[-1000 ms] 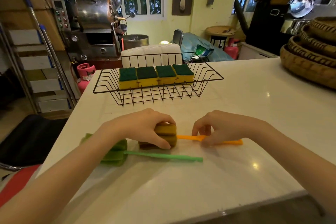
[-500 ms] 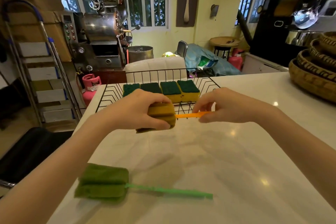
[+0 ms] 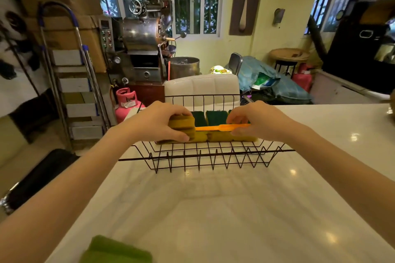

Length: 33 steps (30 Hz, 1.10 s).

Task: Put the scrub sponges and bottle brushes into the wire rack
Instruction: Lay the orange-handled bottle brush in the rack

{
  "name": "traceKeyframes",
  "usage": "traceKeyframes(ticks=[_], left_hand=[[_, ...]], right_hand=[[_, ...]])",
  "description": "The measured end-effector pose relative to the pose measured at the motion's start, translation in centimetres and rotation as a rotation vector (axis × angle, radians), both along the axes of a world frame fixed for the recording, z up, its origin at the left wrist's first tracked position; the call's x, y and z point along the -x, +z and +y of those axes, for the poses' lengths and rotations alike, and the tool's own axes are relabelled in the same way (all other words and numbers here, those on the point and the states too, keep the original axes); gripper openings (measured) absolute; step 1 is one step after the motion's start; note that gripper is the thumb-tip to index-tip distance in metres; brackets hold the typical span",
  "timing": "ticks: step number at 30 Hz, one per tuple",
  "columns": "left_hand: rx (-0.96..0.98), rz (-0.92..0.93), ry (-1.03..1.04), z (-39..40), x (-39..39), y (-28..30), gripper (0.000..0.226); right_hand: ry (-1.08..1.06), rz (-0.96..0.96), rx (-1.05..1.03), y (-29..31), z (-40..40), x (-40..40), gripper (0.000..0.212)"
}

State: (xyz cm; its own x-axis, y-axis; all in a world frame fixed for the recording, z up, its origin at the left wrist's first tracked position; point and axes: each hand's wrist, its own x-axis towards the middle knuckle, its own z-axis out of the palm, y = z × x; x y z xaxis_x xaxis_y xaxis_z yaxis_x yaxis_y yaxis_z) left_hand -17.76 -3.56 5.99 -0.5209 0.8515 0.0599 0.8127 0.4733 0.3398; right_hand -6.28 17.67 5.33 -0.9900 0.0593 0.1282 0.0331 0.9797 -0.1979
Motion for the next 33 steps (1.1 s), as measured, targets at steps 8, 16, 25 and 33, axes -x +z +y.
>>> traceKeyframes(ticks=[8, 16, 25, 33], left_hand=[[0.253, 0.024, 0.003, 2.0, 2.7, -2.0, 0.055], [0.376, 0.172, 0.015, 2.6, 3.5, -3.5, 0.057], [0.376, 0.220, 0.023, 2.3, 3.7, -3.9, 0.056], [0.297, 0.183, 0.025, 1.8, 3.2, -3.9, 0.055]], right_hand=[[0.084, -0.203, -0.127, -2.2, 0.7, 3.5, 0.019], [0.119, -0.318, -0.156, -3.7, -0.4, 5.2, 0.010], [0.120, -0.369, -0.124, -4.4, -0.7, 5.4, 0.017], [0.122, -0.358, -0.057, -3.9, -0.6, 4.8, 0.024]])
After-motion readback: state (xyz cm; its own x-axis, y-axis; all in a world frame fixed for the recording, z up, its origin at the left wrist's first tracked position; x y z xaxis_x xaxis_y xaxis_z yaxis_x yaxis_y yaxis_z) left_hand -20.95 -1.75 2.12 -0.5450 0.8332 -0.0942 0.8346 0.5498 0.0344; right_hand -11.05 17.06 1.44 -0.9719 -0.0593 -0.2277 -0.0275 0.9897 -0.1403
